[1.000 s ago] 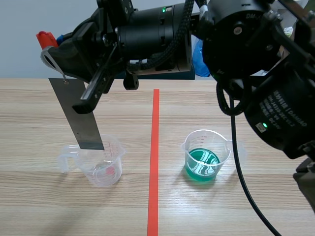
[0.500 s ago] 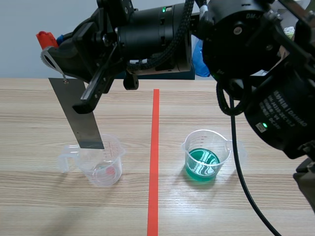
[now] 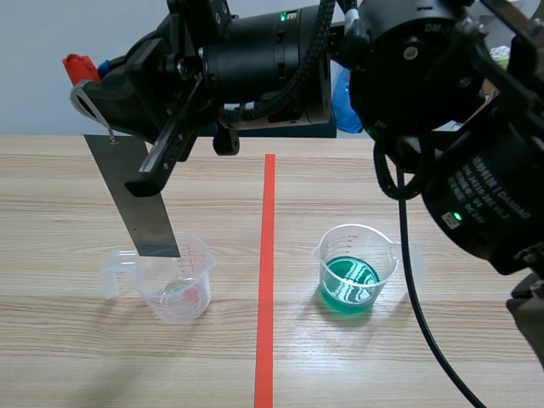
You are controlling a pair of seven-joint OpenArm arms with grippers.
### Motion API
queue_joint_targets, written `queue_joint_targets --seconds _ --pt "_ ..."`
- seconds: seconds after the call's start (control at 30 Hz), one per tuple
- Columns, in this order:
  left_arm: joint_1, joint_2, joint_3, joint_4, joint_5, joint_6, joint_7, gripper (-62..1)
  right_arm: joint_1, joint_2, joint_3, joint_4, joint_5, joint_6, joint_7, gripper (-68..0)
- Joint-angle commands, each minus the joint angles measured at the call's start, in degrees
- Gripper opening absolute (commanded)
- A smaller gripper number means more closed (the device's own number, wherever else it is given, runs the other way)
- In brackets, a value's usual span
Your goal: Do the redox reaction experiment
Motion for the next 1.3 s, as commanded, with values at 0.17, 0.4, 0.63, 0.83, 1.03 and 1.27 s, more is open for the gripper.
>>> queue_joint_targets --seconds 0.17,0.4,0.63,0.83,1.03,1.27 --pt "0.04 -0.17 -0.39 0.55 -0.74 0.33 -0.81 1.4 0.98 -0.17 0.11 0.2 0.85 0.42 0.92 -66.9" --pt "0.04 -0.17 -0.39 0.55 -0.74 0.33 -0.81 1.4 0.98 -0.17 0.11 0.2 0.85 0.42 0.92 -66.9" --pt "0.04 -0.17 -0.39 0.55 -0.74 0.33 -0.81 1.4 0.98 -0.17 0.11 0.2 0.87 0.42 1.14 -66.9" --pt "0.04 -0.17 -0.39 0.55 -0.74 0.33 -0.81 1.4 0.98 -0.17 0.11 0.2 0.9 0.42 1.77 -66.9" --pt "0.04 -0.17 -0.39 0.55 -0.74 0.33 -0.83 1.4 0.98 -0.17 0.11 0.2 0.9 0.42 1.79 -66.9" --pt "0.04 -0.17 -0.39 0.55 -0.74 0.33 -0.83 1.4 0.98 -0.17 0.11 0.2 0.9 0.42 1.79 -66.9"
